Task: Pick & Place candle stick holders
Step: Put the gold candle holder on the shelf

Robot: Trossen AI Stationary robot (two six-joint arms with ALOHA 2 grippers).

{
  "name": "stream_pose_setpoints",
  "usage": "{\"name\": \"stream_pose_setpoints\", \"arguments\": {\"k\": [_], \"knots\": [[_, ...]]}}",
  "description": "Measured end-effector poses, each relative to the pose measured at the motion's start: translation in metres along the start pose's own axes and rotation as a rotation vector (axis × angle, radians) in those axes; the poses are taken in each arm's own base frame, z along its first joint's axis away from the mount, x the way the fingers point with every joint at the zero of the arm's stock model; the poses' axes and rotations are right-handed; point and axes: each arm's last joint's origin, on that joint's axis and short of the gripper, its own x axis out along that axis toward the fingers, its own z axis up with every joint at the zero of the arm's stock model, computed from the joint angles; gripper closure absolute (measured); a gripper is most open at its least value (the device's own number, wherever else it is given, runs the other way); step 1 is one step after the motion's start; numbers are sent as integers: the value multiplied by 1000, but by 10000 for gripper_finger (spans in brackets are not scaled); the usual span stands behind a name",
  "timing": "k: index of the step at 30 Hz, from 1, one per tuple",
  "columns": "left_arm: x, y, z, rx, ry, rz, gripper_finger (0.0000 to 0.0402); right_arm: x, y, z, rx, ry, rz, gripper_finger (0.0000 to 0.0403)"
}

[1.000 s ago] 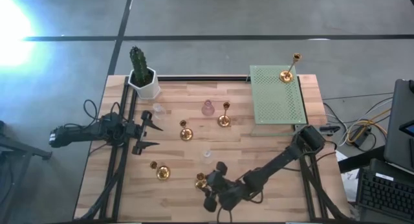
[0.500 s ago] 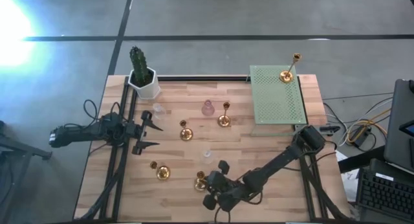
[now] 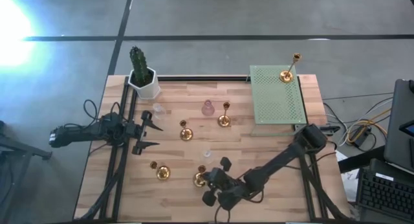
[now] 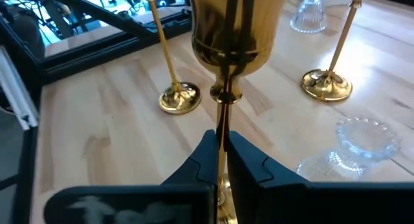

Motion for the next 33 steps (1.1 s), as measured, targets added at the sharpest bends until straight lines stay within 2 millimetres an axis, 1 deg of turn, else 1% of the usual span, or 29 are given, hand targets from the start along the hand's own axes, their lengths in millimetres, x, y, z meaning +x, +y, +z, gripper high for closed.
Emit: {"name": "stream_pose_setpoints", "arguments": {"k": [4,6,9,13,17,22,26,28,33], "knots": [[0,0,0,0,0,0,128,-20,-2,11,28,-12,-30,394],[0,0,0,0,0,0,128,-35,-5,19,53,-21,-59,394],[0,0,0,0,1,0,128,-63,-13,33,104,-17,-111,394],[0,0,0,0,1,0,128,-98,-30,53,142,18,-204,394],[0,0,0,0,1,0,128,-122,-53,77,155,31,-336,394],[0,0,0,-1,3,-1,128,-136,-87,102,186,48,-524,394],[0,0,0,-1,3,-1,128,-138,-107,122,243,62,-541,394],[0,0,0,-1,3,-1,128,-141,-118,133,291,40,-554,394],[0,0,-1,-2,7,-1,128,-142,-138,148,343,7,-582,394]]}}
